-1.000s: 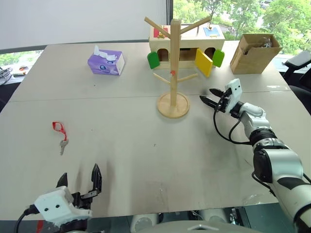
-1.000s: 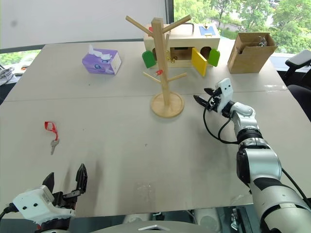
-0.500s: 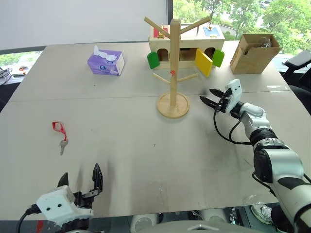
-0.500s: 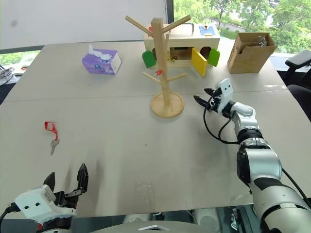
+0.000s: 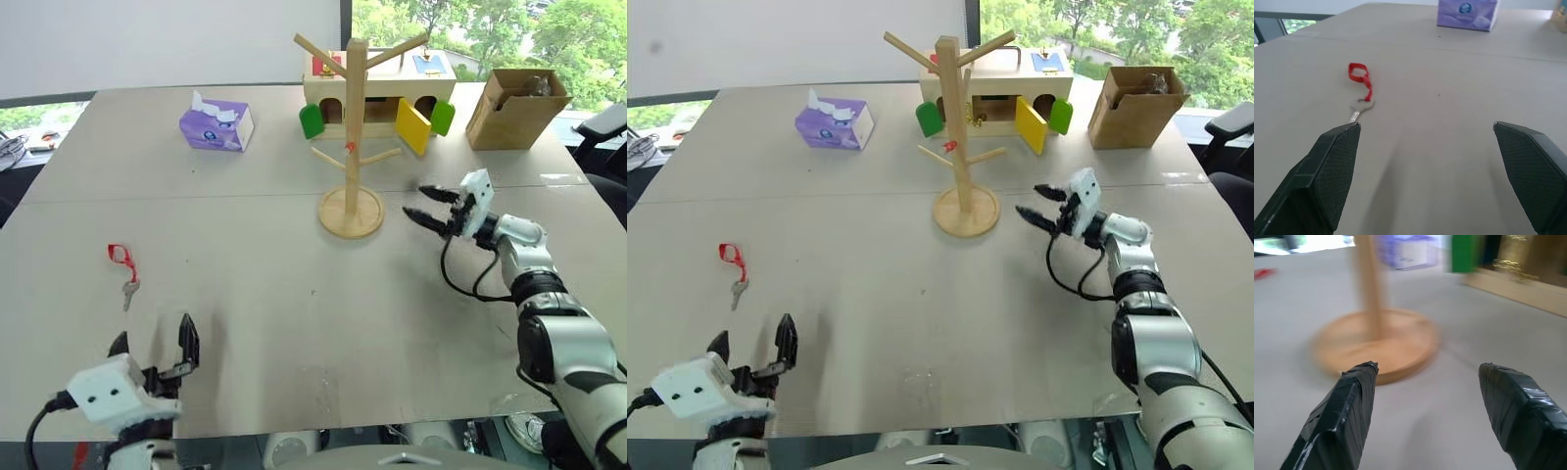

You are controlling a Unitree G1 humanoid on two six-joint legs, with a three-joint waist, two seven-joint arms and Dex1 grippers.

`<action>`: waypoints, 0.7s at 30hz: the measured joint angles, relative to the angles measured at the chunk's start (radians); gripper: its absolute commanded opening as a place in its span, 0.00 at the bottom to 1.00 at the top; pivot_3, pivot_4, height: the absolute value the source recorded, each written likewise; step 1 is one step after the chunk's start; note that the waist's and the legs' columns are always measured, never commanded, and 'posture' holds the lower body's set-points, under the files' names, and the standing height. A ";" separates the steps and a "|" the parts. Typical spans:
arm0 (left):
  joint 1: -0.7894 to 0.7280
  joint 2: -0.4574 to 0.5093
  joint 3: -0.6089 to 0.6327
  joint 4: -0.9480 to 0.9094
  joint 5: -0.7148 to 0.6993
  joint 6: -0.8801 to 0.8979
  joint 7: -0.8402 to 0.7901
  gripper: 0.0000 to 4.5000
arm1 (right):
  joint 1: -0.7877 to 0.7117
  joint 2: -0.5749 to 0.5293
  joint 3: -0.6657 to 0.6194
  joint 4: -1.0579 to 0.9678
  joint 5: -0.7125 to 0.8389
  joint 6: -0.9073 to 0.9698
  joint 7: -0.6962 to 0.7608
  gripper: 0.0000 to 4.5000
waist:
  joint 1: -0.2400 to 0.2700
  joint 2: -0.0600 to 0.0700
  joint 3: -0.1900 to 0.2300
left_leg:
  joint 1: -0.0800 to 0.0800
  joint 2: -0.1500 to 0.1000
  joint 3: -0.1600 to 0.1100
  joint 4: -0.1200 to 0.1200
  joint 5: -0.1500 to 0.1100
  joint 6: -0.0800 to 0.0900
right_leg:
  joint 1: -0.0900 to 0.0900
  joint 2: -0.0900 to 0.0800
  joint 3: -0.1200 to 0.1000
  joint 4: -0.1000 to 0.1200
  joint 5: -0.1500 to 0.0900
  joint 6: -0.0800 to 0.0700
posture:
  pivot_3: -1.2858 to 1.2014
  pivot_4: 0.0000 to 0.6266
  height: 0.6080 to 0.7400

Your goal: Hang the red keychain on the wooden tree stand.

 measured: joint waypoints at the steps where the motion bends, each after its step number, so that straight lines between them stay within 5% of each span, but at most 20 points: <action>1: -0.039 0.016 0.017 -0.003 -0.010 0.025 0.016 1.00 | 0.030 -0.013 0.013 -0.038 0.009 -0.001 0.041 0.79 | 0.003 0.000 0.000 | 0.000 0.000 -0.001 0.001 0.000 0.000 | 0.001 0.000 -0.001 0.000 0.000 0.000 | 0.52 0.24 1.00; 11: -0.504 0.240 0.198 0.142 -0.052 0.338 0.206 1.00 | 0.278 -0.075 0.118 -0.485 0.112 0.018 0.151 0.79 | -0.003 0.000 0.000 | 0.001 0.000 -0.002 0.001 0.004 -0.006 | 0.002 0.002 -0.002 0.002 0.000 0.000 | 0.52 0.24 1.00; 21: -0.723 0.246 0.227 0.326 -0.029 0.598 0.364 1.00 | 0.408 -0.133 0.137 -0.773 0.188 0.076 0.130 0.79 | 0.005 -0.003 -0.001 | 0.002 -0.001 -0.003 0.001 0.004 -0.007 | 0.003 0.000 -0.002 0.001 0.001 0.001 | 0.52 0.24 1.00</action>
